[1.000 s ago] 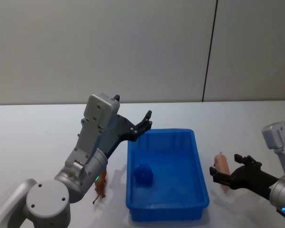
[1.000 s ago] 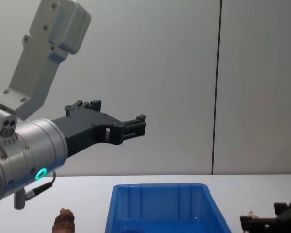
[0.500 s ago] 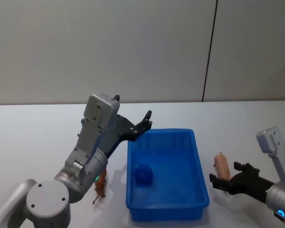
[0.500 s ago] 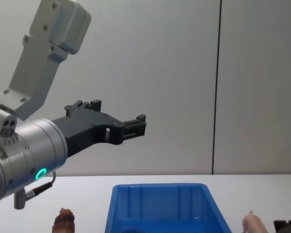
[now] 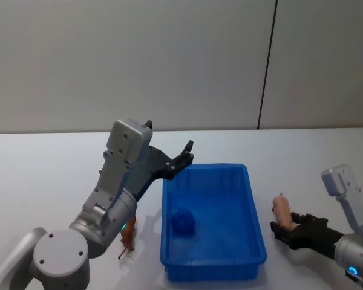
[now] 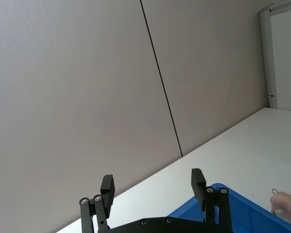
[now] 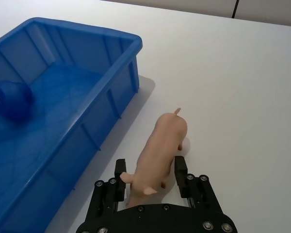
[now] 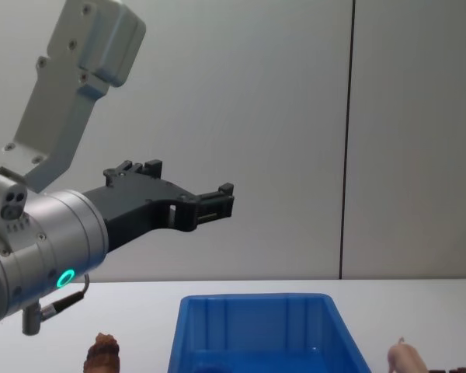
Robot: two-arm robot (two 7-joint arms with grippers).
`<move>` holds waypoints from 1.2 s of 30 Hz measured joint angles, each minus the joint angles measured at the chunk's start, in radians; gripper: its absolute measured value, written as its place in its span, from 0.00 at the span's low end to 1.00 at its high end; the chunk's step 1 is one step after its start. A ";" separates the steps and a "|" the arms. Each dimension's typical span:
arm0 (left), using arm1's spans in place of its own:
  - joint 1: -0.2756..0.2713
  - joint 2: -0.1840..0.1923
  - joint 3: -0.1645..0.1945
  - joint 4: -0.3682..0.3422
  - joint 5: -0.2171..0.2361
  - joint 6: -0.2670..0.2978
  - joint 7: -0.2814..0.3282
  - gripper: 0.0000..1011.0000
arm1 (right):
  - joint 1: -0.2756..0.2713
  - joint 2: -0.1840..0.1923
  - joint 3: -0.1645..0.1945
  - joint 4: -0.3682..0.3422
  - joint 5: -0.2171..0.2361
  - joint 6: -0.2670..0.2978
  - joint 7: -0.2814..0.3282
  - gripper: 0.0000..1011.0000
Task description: Pick up the two dolls from the table and place them into the box.
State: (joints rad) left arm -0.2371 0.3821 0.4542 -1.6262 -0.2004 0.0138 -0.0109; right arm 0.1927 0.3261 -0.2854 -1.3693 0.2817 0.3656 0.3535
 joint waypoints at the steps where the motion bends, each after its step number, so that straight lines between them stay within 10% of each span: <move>1: 0.000 0.000 0.000 0.000 0.000 0.000 0.000 0.99 | 0.001 -0.001 0.000 0.002 0.000 0.000 -0.001 0.60; 10: 0.000 0.000 0.000 0.000 0.000 0.000 0.000 0.99 | 0.009 -0.004 0.000 0.013 0.000 -0.002 -0.014 0.36; 36: 0.000 0.000 0.000 0.000 0.000 0.000 0.000 0.99 | 0.014 0.002 -0.009 -0.141 -0.047 -0.121 0.058 0.36</move>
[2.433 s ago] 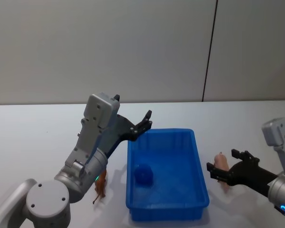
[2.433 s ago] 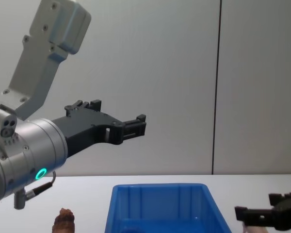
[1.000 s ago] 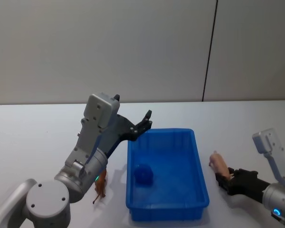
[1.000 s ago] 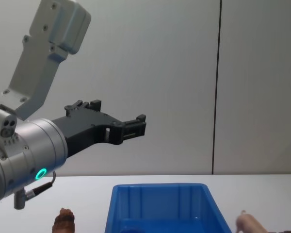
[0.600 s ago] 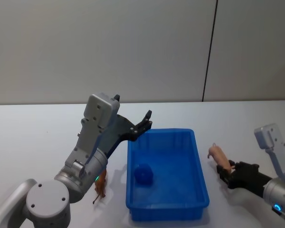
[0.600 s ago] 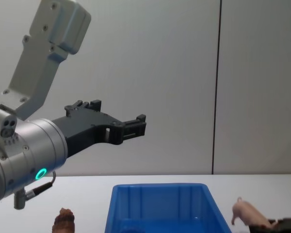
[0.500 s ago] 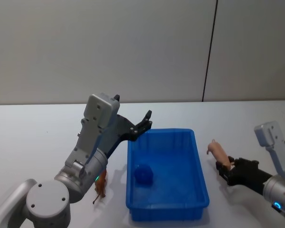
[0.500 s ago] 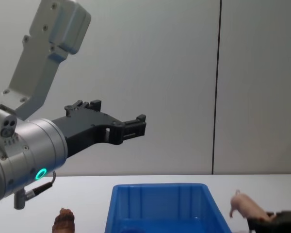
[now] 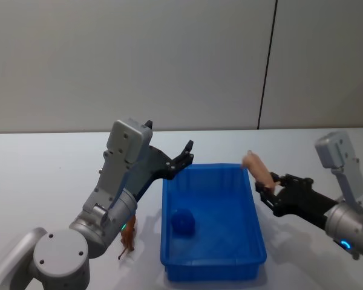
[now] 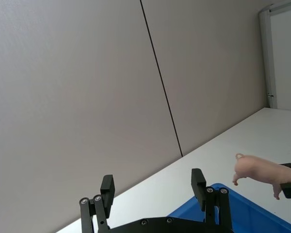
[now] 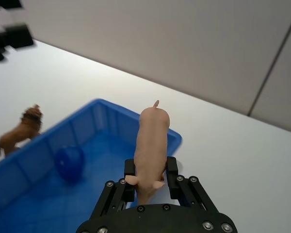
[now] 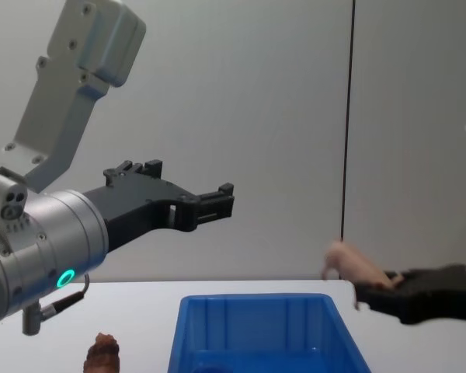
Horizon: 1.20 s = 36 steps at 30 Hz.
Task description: Pick up the two dolls from the table and place them into the box.
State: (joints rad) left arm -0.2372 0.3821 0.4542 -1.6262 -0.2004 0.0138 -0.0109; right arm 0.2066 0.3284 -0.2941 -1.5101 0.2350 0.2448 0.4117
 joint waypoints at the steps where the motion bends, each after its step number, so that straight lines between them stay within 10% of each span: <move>1: 0.000 0.000 0.000 0.000 0.000 0.000 0.000 0.99 | 0.002 -0.001 -0.001 -0.004 -0.001 -0.001 0.009 0.36; 11: 0.000 0.000 0.000 0.000 0.000 0.000 0.000 0.99 | 0.035 -0.035 -0.032 -0.033 -0.007 0.019 0.098 0.36; 36: 0.000 0.000 0.000 0.000 0.000 0.000 0.000 0.99 | 0.035 -0.035 -0.043 -0.044 0.009 0.058 0.091 0.99</move>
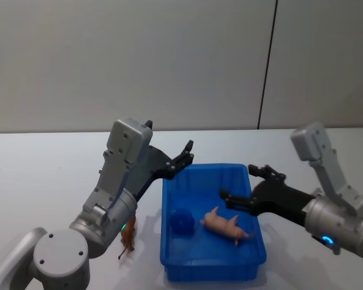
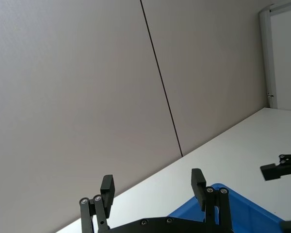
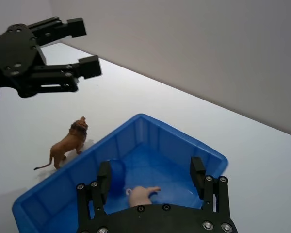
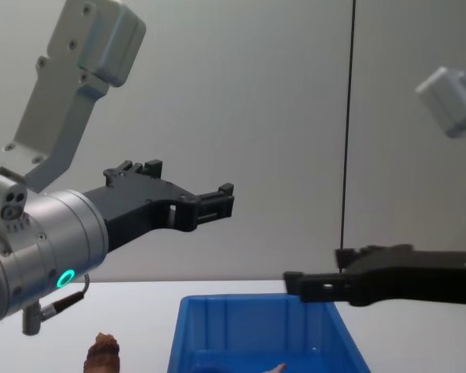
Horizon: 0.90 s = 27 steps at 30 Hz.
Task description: Pick up the two dolls from the table and place them into the box.
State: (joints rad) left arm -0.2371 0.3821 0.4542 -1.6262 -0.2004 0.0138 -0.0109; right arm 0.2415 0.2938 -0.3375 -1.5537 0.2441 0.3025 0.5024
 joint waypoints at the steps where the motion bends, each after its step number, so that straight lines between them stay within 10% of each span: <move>1: 0.000 0.000 0.000 0.000 0.000 0.000 0.000 0.99 | -0.009 0.010 0.006 -0.004 0.007 -0.005 -0.007 0.99; 27: 0.027 0.018 -0.005 -0.029 0.002 0.038 0.037 0.99 | -0.130 0.133 0.079 -0.048 0.120 -0.114 -0.069 0.99</move>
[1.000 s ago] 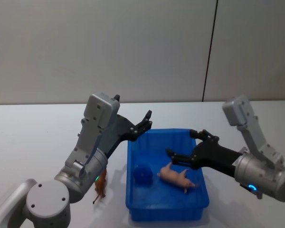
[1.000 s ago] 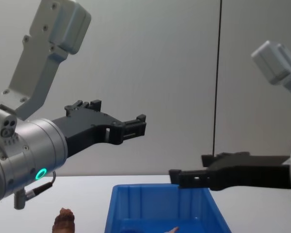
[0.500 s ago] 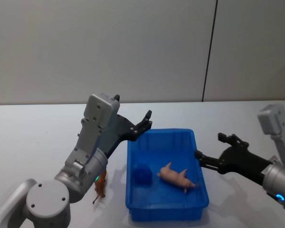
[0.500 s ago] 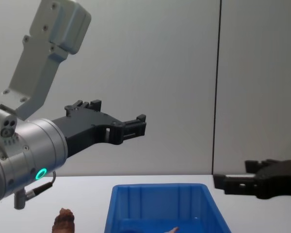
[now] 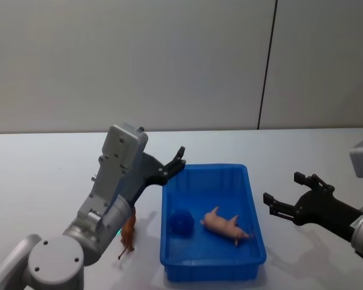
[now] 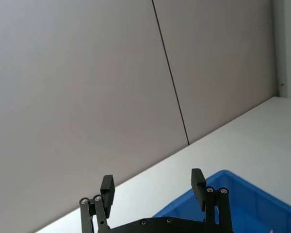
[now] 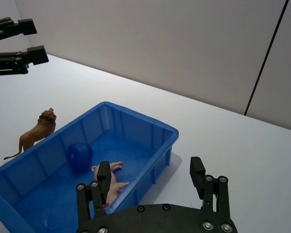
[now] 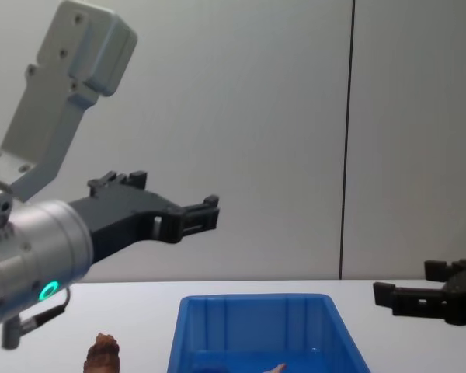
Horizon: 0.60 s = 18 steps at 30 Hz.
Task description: Pick up the two dolls from the table and place them into the box.
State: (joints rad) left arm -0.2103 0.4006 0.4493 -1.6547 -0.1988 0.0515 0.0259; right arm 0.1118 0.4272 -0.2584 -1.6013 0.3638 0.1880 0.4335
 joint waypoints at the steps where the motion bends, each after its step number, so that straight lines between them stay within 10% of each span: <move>1: 0.008 0.005 -0.001 -0.008 -0.003 0.011 0.010 0.99 | -0.001 0.001 0.001 0.000 0.001 -0.001 -0.001 0.99; 18: 0.138 0.090 -0.023 -0.090 -0.110 0.139 0.142 0.99 | -0.016 0.016 0.009 -0.005 0.015 -0.016 -0.007 0.99</move>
State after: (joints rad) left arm -0.0721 0.4907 0.4265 -1.7451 -0.3088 0.1901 0.1678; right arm 0.0957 0.4428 -0.2493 -1.6065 0.3793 0.1724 0.4267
